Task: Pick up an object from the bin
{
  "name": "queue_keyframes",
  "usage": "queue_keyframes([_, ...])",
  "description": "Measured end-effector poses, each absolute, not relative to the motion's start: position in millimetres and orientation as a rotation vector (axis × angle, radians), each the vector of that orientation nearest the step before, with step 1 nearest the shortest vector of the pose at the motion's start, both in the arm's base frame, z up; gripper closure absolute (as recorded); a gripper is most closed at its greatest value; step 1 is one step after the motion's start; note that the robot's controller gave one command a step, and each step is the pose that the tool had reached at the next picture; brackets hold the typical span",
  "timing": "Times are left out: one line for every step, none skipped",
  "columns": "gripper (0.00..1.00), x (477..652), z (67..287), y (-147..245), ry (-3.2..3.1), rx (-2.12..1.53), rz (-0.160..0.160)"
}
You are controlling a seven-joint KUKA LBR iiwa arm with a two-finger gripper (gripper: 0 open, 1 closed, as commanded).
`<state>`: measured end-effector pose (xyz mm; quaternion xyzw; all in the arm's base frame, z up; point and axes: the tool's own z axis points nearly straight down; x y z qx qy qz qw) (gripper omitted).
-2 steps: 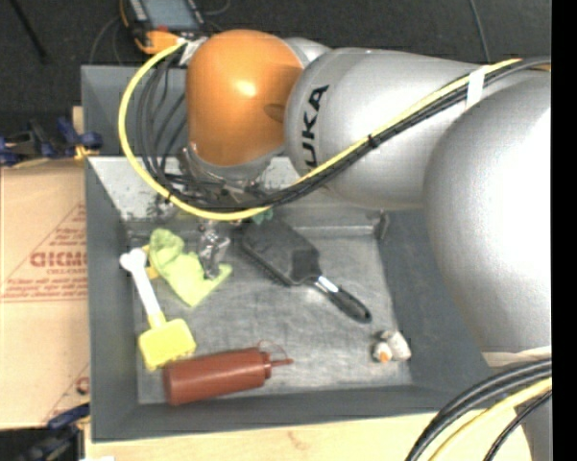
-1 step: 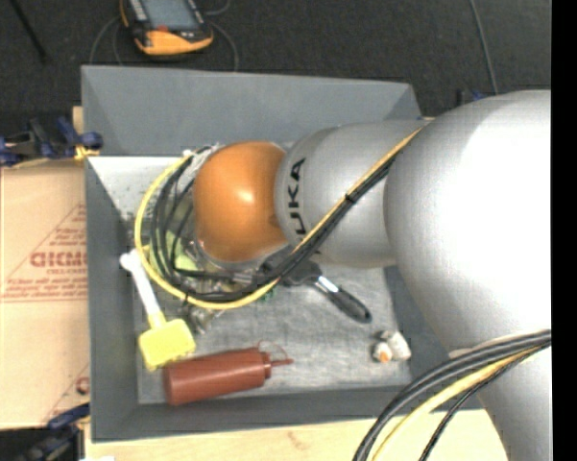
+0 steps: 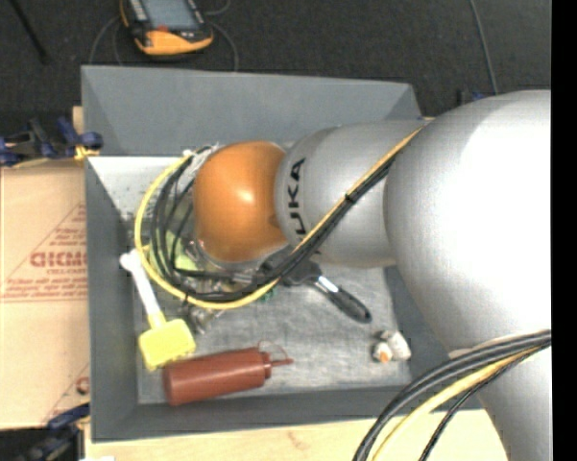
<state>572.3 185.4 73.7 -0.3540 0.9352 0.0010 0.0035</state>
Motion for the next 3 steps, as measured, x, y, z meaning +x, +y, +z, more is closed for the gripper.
queue_keyframes([1.00, 587.9, 158.9, 194.2, 2.883, -1.237, 0.002])
queue_keyframes([0.00, 587.8, 158.9, 194.2, 2.885, -1.234, 0.003])
queue_keyframes([0.00, 587.8, 158.9, 194.1, 2.886, -1.233, 0.003])
